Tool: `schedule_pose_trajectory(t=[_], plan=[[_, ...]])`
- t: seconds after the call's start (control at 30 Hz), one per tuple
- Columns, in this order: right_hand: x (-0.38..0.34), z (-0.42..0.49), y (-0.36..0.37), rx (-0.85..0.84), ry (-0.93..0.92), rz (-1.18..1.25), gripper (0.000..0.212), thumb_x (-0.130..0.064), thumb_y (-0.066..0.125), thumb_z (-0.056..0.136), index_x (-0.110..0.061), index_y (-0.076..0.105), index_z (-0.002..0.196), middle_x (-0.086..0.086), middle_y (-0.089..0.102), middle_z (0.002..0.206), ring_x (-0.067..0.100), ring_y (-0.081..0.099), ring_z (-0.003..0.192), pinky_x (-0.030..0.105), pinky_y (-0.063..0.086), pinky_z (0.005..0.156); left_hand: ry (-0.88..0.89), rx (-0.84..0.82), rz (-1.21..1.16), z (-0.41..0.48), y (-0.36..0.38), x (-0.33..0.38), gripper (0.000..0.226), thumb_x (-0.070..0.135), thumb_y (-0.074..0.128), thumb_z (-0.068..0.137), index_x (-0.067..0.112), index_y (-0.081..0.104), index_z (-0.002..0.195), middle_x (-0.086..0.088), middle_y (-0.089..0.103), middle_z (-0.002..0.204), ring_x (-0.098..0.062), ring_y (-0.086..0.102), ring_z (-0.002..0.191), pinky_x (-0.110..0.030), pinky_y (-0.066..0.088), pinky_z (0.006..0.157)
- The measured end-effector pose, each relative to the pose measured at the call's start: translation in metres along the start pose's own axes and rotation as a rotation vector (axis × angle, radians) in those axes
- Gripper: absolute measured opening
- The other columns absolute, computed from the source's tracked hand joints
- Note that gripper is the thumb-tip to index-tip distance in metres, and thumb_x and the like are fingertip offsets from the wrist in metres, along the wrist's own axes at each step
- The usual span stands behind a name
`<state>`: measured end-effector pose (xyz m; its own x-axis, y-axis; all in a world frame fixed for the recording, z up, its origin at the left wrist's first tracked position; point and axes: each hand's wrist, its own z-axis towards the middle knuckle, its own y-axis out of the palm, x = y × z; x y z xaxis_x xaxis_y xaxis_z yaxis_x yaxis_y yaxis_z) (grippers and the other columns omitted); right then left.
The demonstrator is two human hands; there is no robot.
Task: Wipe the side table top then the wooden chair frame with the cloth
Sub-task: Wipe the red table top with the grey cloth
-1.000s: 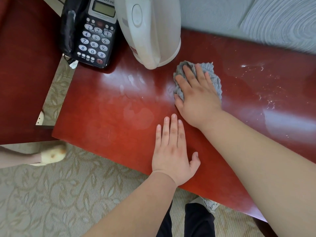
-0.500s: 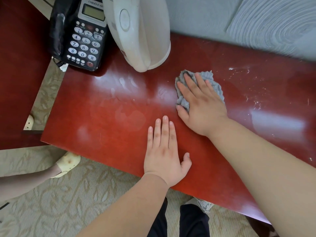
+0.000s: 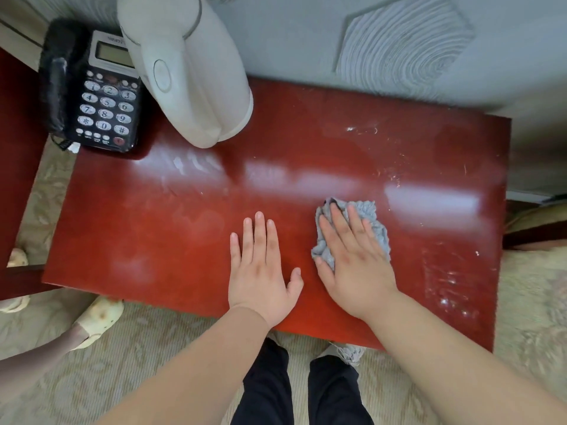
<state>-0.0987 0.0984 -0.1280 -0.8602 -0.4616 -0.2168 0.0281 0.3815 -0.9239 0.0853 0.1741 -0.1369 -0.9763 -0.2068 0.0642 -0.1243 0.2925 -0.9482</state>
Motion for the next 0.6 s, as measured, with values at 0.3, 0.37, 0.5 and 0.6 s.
schedule_pose_trajectory(t=[0.3, 0.37, 0.5, 0.6], plan=[[0.022, 0.07, -0.017, 0.083, 0.041, -0.009, 0.074, -0.057, 0.03, 0.102, -0.021, 0.018, 0.165, 0.001, 0.009, 0.174, 0.025, -0.003, 0.16, 0.044, 0.003, 0.13, -0.034, 0.046, -0.083, -0.001, -0.003, 0.0, 0.094, 0.059, 0.046, 0.09, 0.018, 0.016, 0.168, -0.008, 0.005, 0.176, -0.028, -0.001, 0.163, -0.051, 0.003, 0.131], [0.018, 0.066, -0.017, 0.095, 0.072, 0.019, 0.073, -0.056, 0.032, 0.104, -0.02, 0.017, 0.165, 0.001, 0.009, 0.174, 0.024, -0.006, 0.16, 0.045, 0.003, 0.13, -0.047, 0.074, -0.102, 0.003, -0.011, 0.0, 0.088, 0.058, 0.052, 0.088, 0.018, 0.03, 0.164, -0.009, 0.02, 0.173, -0.031, 0.014, 0.16, -0.051, 0.011, 0.13], [0.007, 0.024, -0.008, 0.06, 0.027, 0.042, 0.071, -0.052, 0.034, 0.107, -0.018, 0.013, 0.166, 0.001, 0.002, 0.174, 0.024, -0.011, 0.16, 0.049, 0.008, 0.129, -0.001, 0.27, -0.164, 0.042, -0.035, -0.003, 0.055, 0.047, 0.061, 0.086, 0.013, 0.064, 0.129, -0.013, 0.054, 0.141, -0.037, 0.05, 0.131, -0.05, 0.033, 0.113], [0.003, 0.01, 0.0, 0.045, -0.036, 0.037, 0.07, -0.052, 0.037, 0.106, -0.018, 0.018, 0.165, 0.001, 0.007, 0.174, 0.024, -0.005, 0.16, 0.051, 0.015, 0.128, 0.047, 0.311, -0.143, 0.1, -0.049, -0.001, 0.057, 0.045, 0.059, 0.087, 0.016, 0.059, 0.136, -0.013, 0.048, 0.152, -0.037, 0.044, 0.139, -0.051, 0.029, 0.117]])
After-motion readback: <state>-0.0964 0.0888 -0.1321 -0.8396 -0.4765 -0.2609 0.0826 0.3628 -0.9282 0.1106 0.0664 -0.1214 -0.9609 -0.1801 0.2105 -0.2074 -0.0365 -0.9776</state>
